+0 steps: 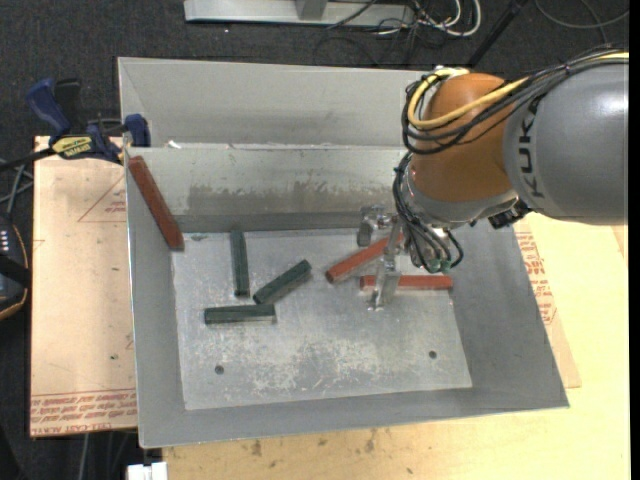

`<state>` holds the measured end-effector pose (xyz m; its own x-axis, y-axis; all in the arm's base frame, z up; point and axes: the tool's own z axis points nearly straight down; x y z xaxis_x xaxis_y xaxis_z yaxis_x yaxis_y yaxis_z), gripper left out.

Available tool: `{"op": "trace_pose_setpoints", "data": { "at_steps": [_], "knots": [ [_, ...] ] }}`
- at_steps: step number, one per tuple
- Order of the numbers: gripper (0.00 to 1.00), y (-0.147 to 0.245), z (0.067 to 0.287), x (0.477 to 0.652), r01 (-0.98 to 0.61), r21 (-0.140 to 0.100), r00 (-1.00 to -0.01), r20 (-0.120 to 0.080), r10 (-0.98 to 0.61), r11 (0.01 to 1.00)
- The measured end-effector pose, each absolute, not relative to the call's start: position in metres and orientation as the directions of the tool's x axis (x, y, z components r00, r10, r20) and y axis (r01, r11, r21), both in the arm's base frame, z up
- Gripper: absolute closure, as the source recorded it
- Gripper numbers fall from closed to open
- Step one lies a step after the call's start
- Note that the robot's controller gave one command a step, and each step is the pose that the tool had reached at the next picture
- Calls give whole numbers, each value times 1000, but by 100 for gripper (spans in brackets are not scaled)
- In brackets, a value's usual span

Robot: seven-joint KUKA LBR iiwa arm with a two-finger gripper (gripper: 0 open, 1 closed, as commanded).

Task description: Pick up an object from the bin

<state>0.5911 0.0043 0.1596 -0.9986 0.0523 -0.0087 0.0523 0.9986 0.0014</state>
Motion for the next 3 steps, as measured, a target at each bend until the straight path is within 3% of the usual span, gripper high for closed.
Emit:
{"op": "trace_pose_setpoints", "data": {
  "at_steps": [1,2,3],
  "knots": [
    [100,14,75,629,207,2,-978,-2,207,978],
    [0,14,75,629,207,2,-978,-2,207,978],
    [100,14,75,629,207,2,-978,-2,207,978]
  ]
}}
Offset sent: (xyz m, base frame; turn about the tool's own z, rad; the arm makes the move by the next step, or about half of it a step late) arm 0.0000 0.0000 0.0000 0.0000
